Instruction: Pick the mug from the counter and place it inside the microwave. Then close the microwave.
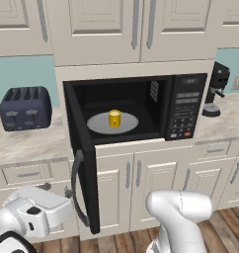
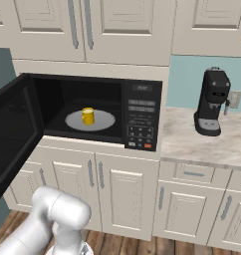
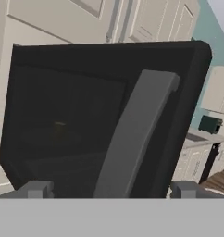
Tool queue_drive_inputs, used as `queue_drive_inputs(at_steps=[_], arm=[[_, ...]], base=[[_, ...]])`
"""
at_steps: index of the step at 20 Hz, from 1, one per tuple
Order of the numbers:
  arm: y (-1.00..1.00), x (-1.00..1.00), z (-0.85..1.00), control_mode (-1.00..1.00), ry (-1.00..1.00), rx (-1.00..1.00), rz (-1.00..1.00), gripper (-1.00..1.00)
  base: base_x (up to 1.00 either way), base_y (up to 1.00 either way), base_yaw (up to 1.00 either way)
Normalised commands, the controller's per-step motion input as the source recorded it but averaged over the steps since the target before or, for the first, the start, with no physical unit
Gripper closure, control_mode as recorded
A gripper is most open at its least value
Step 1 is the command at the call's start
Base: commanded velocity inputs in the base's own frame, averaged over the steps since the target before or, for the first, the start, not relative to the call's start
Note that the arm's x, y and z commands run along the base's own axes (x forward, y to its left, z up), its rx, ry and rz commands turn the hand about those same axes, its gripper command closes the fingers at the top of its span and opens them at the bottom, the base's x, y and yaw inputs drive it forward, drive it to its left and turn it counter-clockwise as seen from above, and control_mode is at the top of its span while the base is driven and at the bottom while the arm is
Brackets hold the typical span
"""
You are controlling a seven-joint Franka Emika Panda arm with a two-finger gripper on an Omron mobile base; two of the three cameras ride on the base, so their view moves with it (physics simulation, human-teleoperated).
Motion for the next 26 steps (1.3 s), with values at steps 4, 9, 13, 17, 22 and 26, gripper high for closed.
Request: queue_drive_inputs(at_steps=[4, 9, 13, 17, 22, 26], arm=[[0.24, 0.07, -0.28, -1.00, 0.00, -0.01, -0.05, -1.00], [0.05, 0.00, -0.02, -1.00, 0.00, 0.00, -0.12, -1.00], [0.00, 0.00, 0.00, -1.00, 0.00, 0.00, -0.13, -1.00], [-0.01, 0.00, 0.00, -1.00, 0.00, 0.00, -0.11, -1.00], [-0.08, 0.03, 0.00, -1.00, 0.00, 0.00, -0.06, -1.00], [-0.24, 0.31, 0.00, -1.00, 0.02, 0.00, 0.00, -1.00]], base=[[0.00, 0.00, 0.00], [0.00, 0.00, 0.00], [0.00, 0.00, 0.00], [0.00, 0.00, 0.00], [0.00, 0.00, 0.00], [0.00, 0.00, 0.00]])
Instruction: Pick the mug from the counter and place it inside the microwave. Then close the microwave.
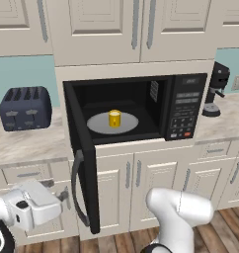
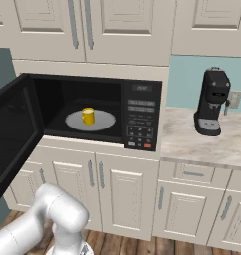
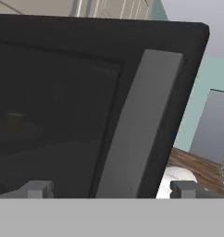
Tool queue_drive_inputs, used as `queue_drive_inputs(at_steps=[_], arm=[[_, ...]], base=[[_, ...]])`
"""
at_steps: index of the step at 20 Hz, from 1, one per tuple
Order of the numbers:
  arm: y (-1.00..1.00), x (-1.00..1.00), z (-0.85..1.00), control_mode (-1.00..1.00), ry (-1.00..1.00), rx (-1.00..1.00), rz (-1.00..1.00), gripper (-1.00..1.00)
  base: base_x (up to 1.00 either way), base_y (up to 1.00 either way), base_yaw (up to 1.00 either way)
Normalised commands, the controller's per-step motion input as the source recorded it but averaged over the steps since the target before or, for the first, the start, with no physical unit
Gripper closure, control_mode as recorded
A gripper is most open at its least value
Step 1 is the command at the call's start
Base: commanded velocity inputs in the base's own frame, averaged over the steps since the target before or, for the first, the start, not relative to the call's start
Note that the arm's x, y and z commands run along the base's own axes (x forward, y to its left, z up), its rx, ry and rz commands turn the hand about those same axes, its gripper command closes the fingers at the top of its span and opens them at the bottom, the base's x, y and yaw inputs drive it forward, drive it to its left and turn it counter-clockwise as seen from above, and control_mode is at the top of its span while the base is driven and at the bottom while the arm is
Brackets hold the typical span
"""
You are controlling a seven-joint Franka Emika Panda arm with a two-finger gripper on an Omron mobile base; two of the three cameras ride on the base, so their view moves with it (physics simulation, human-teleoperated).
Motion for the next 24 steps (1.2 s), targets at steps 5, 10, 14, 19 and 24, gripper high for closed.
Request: queue_drive_inputs(at_steps=[5, 10, 14, 19, 24], arm=[[-0.43, 0.27, 0.00, -1.00, 0.04, 0.00, 0.00, -1.00], [-0.49, 0.01, 0.00, -1.00, 0.02, 0.01, 0.00, -1.00], [-0.54, 0.00, 0.00, -1.00, 0.00, 0.00, 0.00, -1.00], [-0.60, 0.15, 0.00, -1.00, 0.02, 0.00, 0.00, -1.00], [-0.60, 0.09, 0.00, -1.00, 0.04, 0.00, 0.00, -1.00]], base=[[0.00, 0.00, 0.00], [0.00, 0.00, 0.00], [0.00, 0.00, 0.00], [0.00, 0.00, 0.00], [0.00, 0.00, 0.00]])
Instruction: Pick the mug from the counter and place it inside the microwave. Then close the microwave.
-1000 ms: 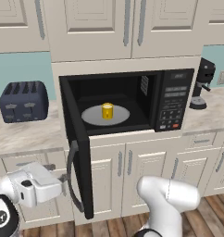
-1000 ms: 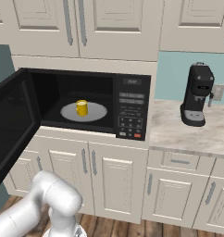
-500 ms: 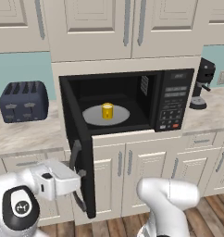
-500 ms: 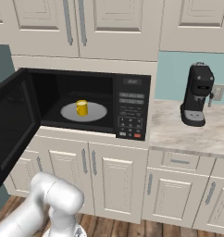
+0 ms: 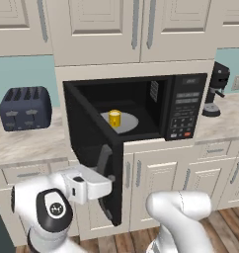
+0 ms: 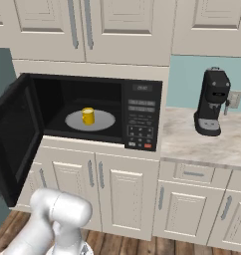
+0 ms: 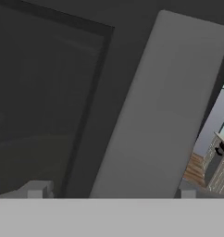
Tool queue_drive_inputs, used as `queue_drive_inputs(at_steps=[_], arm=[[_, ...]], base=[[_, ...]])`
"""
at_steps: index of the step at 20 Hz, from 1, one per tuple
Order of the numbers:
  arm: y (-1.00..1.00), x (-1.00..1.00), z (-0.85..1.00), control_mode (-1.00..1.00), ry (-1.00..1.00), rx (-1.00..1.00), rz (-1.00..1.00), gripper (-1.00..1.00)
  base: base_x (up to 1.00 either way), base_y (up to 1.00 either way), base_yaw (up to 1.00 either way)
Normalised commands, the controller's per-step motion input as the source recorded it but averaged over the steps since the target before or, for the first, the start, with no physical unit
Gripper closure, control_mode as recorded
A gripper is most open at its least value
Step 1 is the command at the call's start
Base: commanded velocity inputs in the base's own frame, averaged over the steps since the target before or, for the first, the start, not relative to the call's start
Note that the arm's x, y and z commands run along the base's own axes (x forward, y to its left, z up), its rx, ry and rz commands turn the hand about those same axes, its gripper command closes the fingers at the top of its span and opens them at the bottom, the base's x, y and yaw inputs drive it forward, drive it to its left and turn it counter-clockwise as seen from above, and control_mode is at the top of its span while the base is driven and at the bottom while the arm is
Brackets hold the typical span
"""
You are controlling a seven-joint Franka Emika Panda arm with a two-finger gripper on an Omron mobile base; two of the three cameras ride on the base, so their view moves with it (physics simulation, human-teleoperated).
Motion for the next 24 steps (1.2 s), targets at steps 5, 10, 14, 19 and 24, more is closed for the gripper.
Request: queue_drive_inputs(at_steps=[5, 10, 14, 19, 24], arm=[[-0.51, 0.07, 0.00, -1.00, 0.01, 0.00, 0.00, -1.00], [-0.44, 0.01, 0.00, -1.00, 0.00, 0.00, 0.02, -1.00], [-0.48, 0.00, 0.00, -1.00, 0.00, 0.00, 0.04, -1.00], [-0.48, 0.01, 0.00, -1.00, 0.00, 0.00, 0.04, -1.00], [-0.51, 0.04, 0.00, -1.00, 0.00, 0.00, 0.05, -1.00]], base=[[0.00, 0.00, 0.00], [0.00, 0.00, 0.00], [0.00, 0.00, 0.00], [0.00, 0.00, 0.00], [0.00, 0.00, 0.00]])
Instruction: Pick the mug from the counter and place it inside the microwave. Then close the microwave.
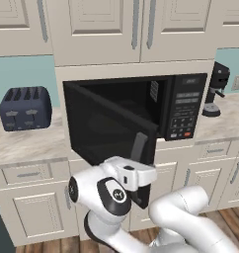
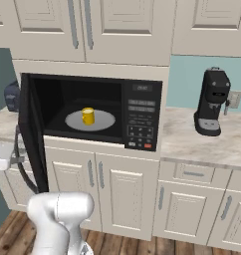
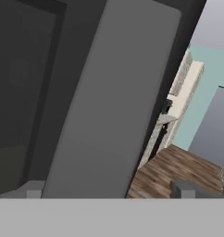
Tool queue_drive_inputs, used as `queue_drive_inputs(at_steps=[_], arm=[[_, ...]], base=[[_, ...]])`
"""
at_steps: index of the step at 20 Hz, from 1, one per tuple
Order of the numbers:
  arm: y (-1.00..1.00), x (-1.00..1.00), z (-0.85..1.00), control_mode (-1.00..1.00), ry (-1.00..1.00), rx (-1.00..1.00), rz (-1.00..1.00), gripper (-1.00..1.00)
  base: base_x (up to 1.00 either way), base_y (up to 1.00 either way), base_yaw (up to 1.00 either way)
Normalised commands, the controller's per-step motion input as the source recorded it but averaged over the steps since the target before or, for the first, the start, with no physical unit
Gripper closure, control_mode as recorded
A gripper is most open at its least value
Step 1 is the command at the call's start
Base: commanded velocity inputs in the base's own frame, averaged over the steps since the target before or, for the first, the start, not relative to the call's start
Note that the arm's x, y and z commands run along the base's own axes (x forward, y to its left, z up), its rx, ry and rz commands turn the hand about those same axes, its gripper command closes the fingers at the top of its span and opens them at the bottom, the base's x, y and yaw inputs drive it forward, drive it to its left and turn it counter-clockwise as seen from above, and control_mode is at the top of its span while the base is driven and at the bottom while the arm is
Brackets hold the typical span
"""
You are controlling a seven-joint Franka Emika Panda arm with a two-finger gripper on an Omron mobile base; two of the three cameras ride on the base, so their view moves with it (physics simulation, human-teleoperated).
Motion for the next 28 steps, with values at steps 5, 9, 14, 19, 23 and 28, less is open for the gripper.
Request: queue_drive_inputs(at_steps=[5, 9, 14, 19, 23, 28], arm=[[-0.57, 0.16, 0.00, -1.00, 0.03, 0.00, 0.06, -1.00], [-0.64, 0.37, 0.00, -1.00, 0.08, 0.00, 0.08, -1.00], [-0.66, 0.48, 0.00, -1.00, 0.11, 0.00, 0.09, -1.00], [-0.69, 0.60, 0.00, -1.00, 0.15, 0.00, 0.11, -1.00], [-0.59, 0.51, 0.00, -1.00, 0.13, 0.00, 0.10, -1.00], [-0.51, 0.51, 0.00, -1.00, 0.12, 0.00, 0.09, -1.00]], base=[[0.00, 0.00, 0.00], [0.00, 0.00, 0.00], [0.00, 0.00, 0.00], [0.00, 0.00, 0.00], [0.00, 0.00, 0.00], [0.00, 0.00, 0.00]])
